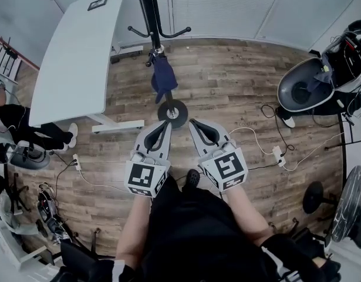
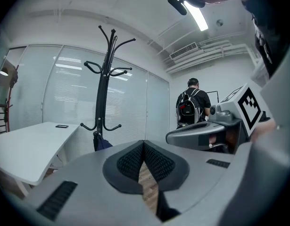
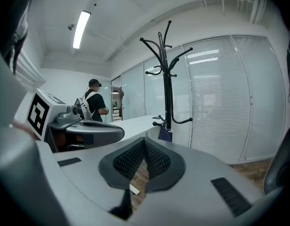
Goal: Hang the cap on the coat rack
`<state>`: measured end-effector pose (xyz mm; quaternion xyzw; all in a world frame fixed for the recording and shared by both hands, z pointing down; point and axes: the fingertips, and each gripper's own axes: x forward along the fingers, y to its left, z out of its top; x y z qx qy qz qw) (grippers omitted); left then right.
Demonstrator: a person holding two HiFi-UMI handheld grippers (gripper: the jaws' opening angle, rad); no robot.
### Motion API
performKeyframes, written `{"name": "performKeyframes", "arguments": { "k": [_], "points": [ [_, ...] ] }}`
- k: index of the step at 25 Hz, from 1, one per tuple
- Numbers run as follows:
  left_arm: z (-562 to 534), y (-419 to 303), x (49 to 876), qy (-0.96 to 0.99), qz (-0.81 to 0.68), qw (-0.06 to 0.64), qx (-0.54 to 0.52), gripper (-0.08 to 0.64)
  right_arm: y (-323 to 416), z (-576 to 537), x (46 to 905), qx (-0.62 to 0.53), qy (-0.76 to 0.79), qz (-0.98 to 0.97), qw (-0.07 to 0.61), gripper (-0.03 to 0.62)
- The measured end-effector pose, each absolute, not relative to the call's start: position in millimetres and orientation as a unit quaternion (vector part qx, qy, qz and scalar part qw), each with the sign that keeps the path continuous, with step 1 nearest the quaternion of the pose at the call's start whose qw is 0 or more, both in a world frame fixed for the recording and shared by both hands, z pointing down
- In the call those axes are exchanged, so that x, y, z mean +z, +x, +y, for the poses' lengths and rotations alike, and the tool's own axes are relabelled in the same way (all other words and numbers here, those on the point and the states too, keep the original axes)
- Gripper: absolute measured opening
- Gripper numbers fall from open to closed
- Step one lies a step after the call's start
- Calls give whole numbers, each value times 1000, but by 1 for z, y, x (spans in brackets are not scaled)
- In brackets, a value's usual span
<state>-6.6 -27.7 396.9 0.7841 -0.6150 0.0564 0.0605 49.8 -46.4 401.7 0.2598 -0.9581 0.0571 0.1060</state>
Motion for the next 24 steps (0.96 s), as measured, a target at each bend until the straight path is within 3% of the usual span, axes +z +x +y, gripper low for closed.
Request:
{"name": "performKeyframes", "arguments": {
  "k": [24],
  "points": [
    [-19,8,397,790,-607,65,62,15,60,-32,399,39,245,-962,111,29]
  ]
}}
